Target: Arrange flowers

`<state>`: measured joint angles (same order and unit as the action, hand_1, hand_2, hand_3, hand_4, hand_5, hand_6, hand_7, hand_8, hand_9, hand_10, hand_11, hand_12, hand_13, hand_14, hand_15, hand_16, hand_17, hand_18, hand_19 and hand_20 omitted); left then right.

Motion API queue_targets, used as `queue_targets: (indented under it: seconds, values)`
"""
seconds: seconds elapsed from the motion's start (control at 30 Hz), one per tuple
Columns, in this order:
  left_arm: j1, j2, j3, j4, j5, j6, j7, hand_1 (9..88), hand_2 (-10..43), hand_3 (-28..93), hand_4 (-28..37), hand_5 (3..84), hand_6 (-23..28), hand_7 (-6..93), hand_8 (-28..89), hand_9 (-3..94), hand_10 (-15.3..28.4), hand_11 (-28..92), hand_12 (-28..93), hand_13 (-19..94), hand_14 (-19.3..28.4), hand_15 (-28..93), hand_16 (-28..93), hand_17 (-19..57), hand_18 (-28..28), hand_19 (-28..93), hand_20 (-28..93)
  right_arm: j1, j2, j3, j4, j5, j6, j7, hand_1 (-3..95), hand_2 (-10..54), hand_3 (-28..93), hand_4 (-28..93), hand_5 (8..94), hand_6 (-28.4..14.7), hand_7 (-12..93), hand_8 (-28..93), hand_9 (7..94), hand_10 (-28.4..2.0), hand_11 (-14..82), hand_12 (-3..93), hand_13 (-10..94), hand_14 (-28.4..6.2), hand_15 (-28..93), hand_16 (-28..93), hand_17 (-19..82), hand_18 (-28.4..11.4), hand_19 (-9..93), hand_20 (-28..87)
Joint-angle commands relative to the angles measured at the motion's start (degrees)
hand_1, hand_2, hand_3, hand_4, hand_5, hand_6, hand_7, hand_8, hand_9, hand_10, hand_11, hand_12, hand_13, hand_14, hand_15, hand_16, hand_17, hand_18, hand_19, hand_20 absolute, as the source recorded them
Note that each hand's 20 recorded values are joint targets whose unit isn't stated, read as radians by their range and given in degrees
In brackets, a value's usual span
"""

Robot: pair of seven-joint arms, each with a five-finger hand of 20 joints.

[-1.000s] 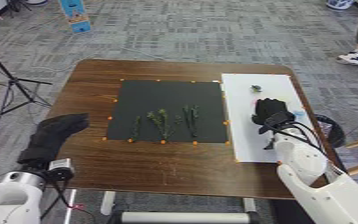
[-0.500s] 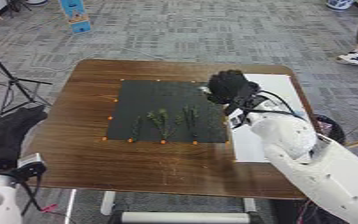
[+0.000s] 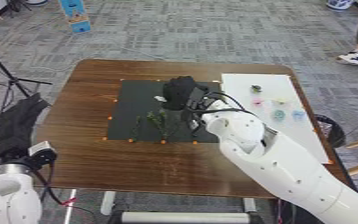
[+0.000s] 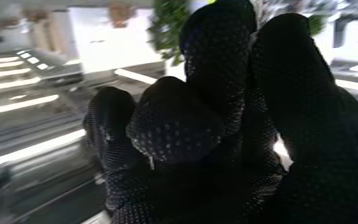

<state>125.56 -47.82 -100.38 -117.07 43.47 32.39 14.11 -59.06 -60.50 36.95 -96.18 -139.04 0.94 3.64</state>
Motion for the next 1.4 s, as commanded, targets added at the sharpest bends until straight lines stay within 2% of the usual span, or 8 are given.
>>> queue_targets:
  seconds: [0.03, 0.13, 0.57, 0.7, 0.77, 1.03, 1.13, 1.4]
  values:
    - [1.16, -0.68, -0.73, -0.57, 0.92, -0.58, -0.27, 25.3, 31.0, 63, -28.3, 47.0, 5.8, 11.8, -9, 46.9, 14.1, 17, 6, 33, 9.8, 9, -5, 10.7, 2.2, 2, 16, 1.44, -8.5, -1.2, 2.92, -3.97, -1.12, -5.32, 53.9, -1.0, 54, -18, 79.8, 1.1, 20, 13, 93.2, -8.6, 36.1, 29.7, 90, -3.9, 60, 42, 54, -20.5, 93, 60]
    - [-2.56, -0.23, 1.71, 0.39, 1.81, -0.25, -2.24, 24.7, 30.6, 64, -28.3, 48.4, 5.5, 12.0, -9, 47.4, 14.0, 17, 6, 33, 9.9, 9, -5, 10.5, 2.5, 2, 16, 0.89, -10.45, -1.07, 3.89, -5.49, -1.97, -7.2, 53.7, -0.9, 54, -18, 79.6, 1.4, 20, 12, 93.2, -8.6, 36.3, 29.8, 90, -3.9, 60, 41, 54, -20.6, 93, 60]
    - [4.15, -1.85, -2.07, -1.27, 1.12, -5.18, -0.8, 24.6, 29.6, 65, -28.3, 50.2, 5.1, 12.2, -9, 49.1, 13.9, 17, 7, 34, 10.9, 10, -4, 10.1, 3.8, 2, 16, -1.63, -17.93, 1.25, 8.35, -14.69, -6.17, -12.09, 55.6, 0.0, 50, -17, 78.9, 2.2, 21, 10, 93.4, -8.6, 37.5, 30.0, 90, -4.1, 62, 41, 54, -20.8, 93, 61]
    - [4.18, -1.83, -2.23, -1.43, 7.81, -6.79, -2.09, 24.2, 29.1, 66, -28.3, 50.4, 4.8, 12.5, -9, 49.4, 13.8, 18, 7, 35, 11.4, 10, -4, 9.8, 6.5, 3, 16, -1.84, -21.11, 3.48, 9.56, -18.89, -11.53, -14.17, 56.0, 0.2, 49, -17, 78.5, 2.7, 21, 9, 93.3, -8.5, 37.9, 30.2, 90, -4.0, 62, 41, 54, -20.8, 93, 61]
    - [3.74, -1.57, -1.95, -1.37, 8.82, -8.43, -2.08, 24.4, 29.0, 66, -28.3, 50.6, 4.8, 12.6, -9, 49.5, 13.8, 18, 7, 35, 11.5, 10, -3, 9.7, 6.8, 3, 17, -2.18, -21.87, 3.91, 10.02, -21.35, -12.3, -14.44, 56.1, 0.3, 49, -17, 78.3, 2.9, 21, 9, 93.3, -8.5, 38.1, 30.2, 90, -4.0, 63, 41, 54, -20.8, 93, 61]
    - [3.3, -1.99, -1.02, -1.6, 3.92, -5.66, -0.78, 24.5, 28.9, 65, -28.3, 51.1, 4.6, 12.8, -9, 49.8, 13.8, 17, 8, 35, 11.5, 11, -3, 9.6, 6.9, 3, 16, -4.01, -25.8, 6.49, 13.73, -27.02, -12.17, -15.24, 56.1, 0.5, 48, -17, 77.9, 3.1, 22, 8, 93.4, -8.5, 38.7, 30.4, 89, -4.4, 64, 41, 55, -21.1, 93, 62]
    - [2.76, -2.23, -0.41, -1.46, 3.99, -5.29, -0.83, 24.6, 28.9, 65, -28.3, 51.3, 4.7, 12.7, -9, 49.8, 13.8, 17, 8, 35, 11.5, 11, -3, 9.6, 6.9, 3, 16, -4.63, -27.48, 7.75, 15.43, -29.98, -12.42, -14.87, 56.1, 0.5, 48, -17, 77.9, 3.2, 22, 8, 93.4, -8.4, 39.1, 30.5, 89, -4.4, 64, 41, 55, -21.1, 93, 62]
    - [-9.33, -1.43, 9.32, 0.41, 6.54, -1.28, -5.13, 23.9, 28.7, 66, -28.3, 51.3, 4.6, 12.7, -9, 49.9, 13.8, 17, 8, 36, 11.9, 11, -3, 9.5, 7.3, 3, 17, -6.23, -31.98, 11.67, 20.38, -38.26, -8.72, -13.29, 56.2, 0.6, 47, -16, 77.9, 3.8, 21, 6, 93.6, -8.4, 41.0, 30.4, 90, -4.8, 66, 41, 56, -21.5, 93, 63]
